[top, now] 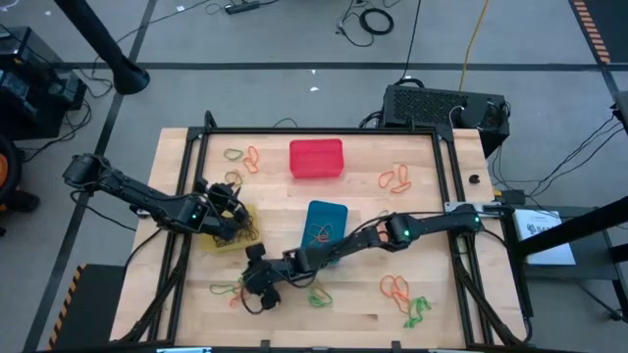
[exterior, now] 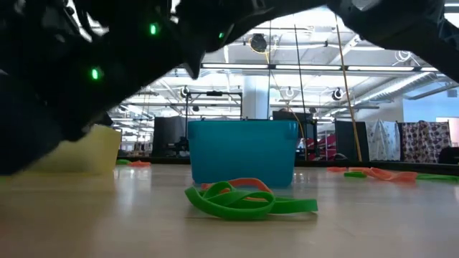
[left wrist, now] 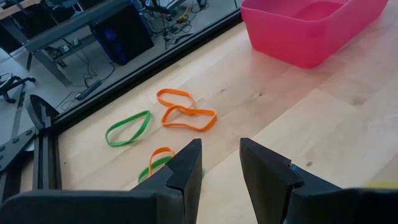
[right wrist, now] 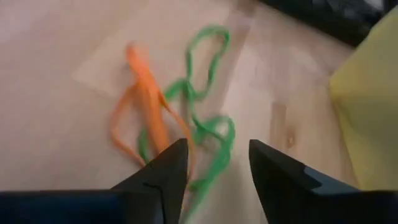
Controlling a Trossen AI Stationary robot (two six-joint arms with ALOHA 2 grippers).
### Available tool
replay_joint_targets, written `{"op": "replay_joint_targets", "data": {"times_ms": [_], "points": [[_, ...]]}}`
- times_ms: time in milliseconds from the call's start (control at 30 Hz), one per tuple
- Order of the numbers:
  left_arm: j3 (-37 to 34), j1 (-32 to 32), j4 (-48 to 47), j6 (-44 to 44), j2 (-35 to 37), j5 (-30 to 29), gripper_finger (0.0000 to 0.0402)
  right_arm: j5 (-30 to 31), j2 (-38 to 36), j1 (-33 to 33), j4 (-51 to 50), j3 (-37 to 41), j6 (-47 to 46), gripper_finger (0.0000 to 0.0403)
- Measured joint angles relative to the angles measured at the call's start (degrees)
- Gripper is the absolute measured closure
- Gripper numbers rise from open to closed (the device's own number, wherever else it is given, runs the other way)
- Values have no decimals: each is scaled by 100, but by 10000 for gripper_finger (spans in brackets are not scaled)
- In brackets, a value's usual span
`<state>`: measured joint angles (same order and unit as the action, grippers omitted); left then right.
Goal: Sort rubber bands into baskets
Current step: Put the orange rubber band into the blue bin
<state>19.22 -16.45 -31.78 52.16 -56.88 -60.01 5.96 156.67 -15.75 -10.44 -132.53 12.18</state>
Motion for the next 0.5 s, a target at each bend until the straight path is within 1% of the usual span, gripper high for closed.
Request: {"op": "replay_joint_targets", "data": {"times_ms": [200, 300, 433, 500], "points": [[0, 0, -8, 0, 0, 0, 284, -27, 8, 37, -63, 2, -15, 276], [0, -2, -6, 0, 0, 0, 284, -25, 10, -1, -82, 2, 119, 315], [0, -2, -6, 0, 0, 0, 284, 2, 10, -49, -65, 2, 248, 387], [0, -1, -6, 0, 0, 0, 284, 4, 10, -55, -18, 2, 285, 394]]}}
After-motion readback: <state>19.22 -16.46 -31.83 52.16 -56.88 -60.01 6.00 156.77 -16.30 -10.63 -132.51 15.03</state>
